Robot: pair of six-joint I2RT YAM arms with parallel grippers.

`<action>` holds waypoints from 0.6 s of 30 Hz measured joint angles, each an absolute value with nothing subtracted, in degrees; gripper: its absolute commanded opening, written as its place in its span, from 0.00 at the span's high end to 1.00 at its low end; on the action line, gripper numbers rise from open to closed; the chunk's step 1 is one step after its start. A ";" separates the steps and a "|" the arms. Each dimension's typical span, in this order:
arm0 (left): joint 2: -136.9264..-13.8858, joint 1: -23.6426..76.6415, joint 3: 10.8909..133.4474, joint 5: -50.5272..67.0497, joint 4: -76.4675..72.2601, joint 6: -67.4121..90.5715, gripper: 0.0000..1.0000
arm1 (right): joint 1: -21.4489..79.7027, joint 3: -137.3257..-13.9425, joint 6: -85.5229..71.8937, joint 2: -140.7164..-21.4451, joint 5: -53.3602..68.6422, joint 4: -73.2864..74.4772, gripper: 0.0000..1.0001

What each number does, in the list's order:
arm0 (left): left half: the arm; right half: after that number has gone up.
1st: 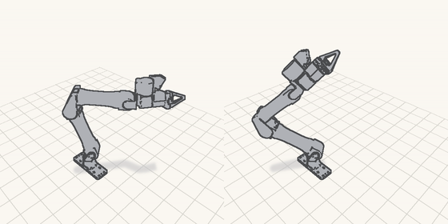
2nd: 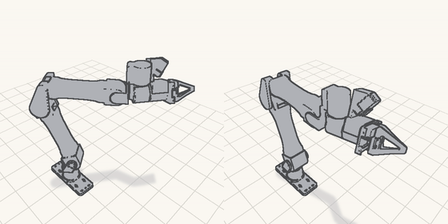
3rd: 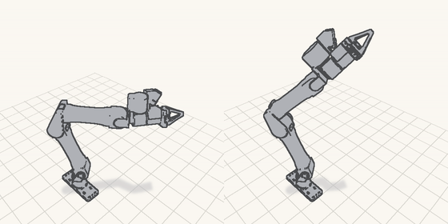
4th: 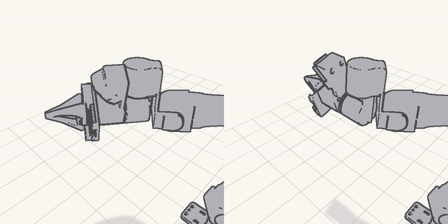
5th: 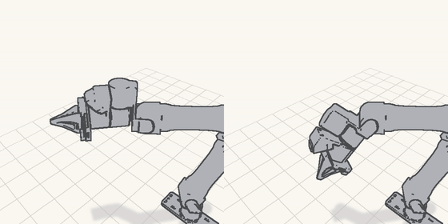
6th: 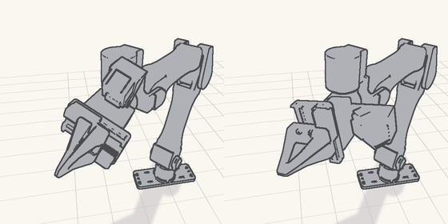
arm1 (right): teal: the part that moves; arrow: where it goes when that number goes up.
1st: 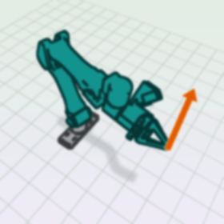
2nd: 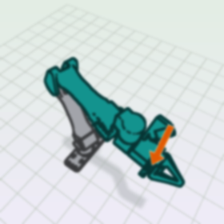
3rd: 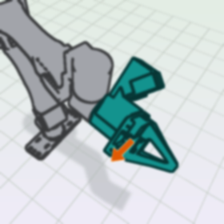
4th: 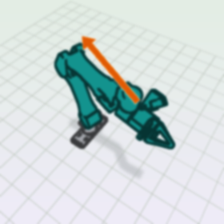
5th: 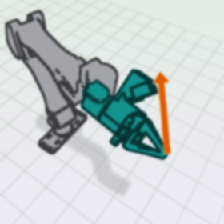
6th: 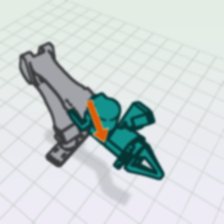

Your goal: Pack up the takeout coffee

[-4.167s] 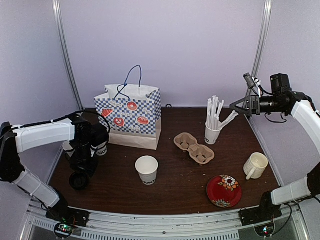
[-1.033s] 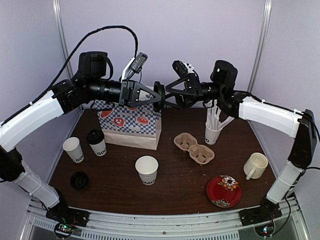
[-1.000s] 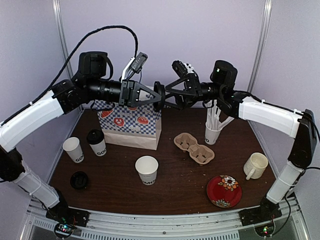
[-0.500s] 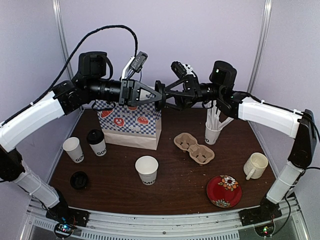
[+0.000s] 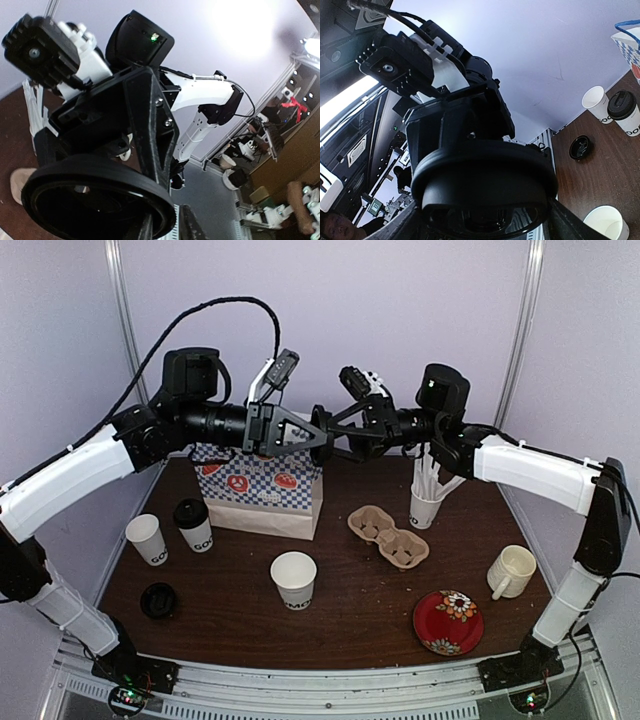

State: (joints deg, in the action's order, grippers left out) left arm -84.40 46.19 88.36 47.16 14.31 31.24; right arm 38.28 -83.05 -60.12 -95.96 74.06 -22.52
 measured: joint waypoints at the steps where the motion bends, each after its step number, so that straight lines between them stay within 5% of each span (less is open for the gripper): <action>1: -84.44 46.19 88.27 46.98 14.50 31.27 0.66 | 38.28 -83.05 -59.90 -96.03 74.08 -22.37 0.23; 9: -80.09 46.24 85.43 36.77 25.82 23.35 0.37 | 38.11 -86.50 -38.63 -95.92 70.96 1.87 0.27; 18: -72.34 46.24 73.63 10.83 41.76 20.69 0.47 | 38.02 -93.01 -1.80 -94.30 53.41 39.77 0.26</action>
State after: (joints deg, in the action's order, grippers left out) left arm -72.34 46.24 73.63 10.83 41.76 20.69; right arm 38.02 -93.01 -1.80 -94.30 53.41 39.77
